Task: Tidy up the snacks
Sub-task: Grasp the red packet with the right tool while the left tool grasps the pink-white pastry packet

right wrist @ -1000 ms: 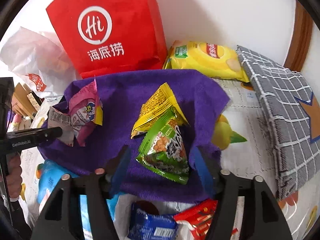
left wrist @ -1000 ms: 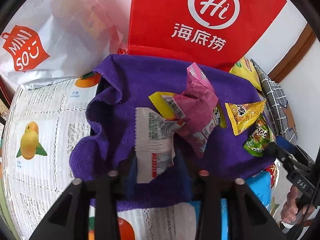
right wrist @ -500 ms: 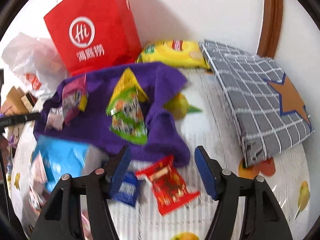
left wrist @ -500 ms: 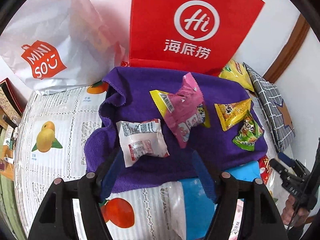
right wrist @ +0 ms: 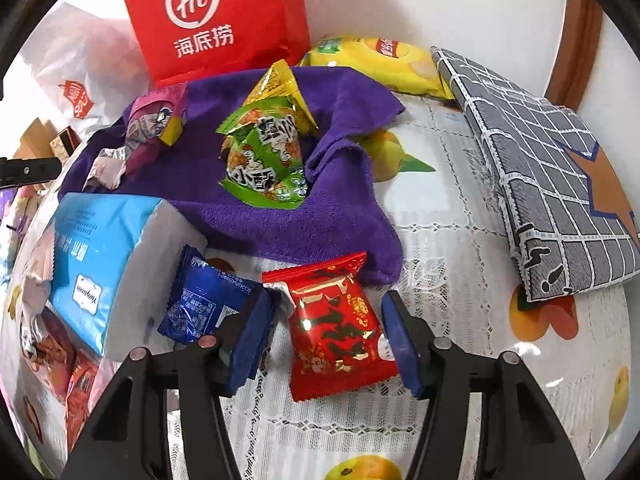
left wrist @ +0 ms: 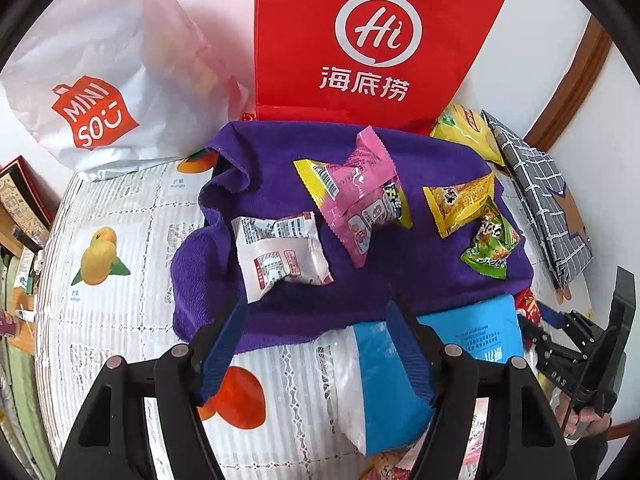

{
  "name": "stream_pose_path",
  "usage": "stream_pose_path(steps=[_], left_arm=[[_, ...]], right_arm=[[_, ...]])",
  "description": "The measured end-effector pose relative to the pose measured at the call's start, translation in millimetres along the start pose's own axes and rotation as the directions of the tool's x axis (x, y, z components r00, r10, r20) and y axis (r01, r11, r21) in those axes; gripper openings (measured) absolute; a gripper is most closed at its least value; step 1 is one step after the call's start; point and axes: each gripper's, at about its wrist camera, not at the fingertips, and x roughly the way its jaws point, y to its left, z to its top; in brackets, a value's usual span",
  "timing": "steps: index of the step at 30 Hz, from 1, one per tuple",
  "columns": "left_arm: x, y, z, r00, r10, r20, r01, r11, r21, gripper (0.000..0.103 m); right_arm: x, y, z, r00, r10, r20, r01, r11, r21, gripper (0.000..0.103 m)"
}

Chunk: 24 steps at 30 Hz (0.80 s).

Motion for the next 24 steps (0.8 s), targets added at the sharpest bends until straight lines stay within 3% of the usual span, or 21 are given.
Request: stream_pose_path(steps=[1, 9, 15, 20, 24], left_arm=[[-1, 0, -1, 1.000, -0.002, 0.001, 0.002, 1.000, 0.001, 0.071], [-18, -12, -20, 0.999, -0.040, 0.015, 0.040, 0.999, 0.027, 0.071], [-26, -42, -41, 0.990, -0.143, 0.000, 0.143, 0.986, 0.081, 0.071], [-23, -70, -56, 0.988, -0.155, -0.025, 0.157, 0.975, 0.155, 0.071], [-16, -83, -67, 0.992, -0.120, -0.046, 0.127, 0.972, 0.198, 0.071]], right_arm=[[0, 0, -1, 1.000, 0.005, -0.004, -0.005, 1.000, 0.001, 0.038], [-21, -2, -9, 1.000, -0.004, 0.010, 0.004, 0.999, 0.036, 0.038], [-49, -3, -19, 0.999, -0.033, 0.036, 0.030, 0.997, 0.070, 0.038], [-68, -8, -35, 0.998, -0.051, 0.045, 0.046, 0.994, 0.099, 0.038], [-81, -16, -51, 0.997, -0.061, 0.046, 0.055, 0.991, 0.124, 0.038]])
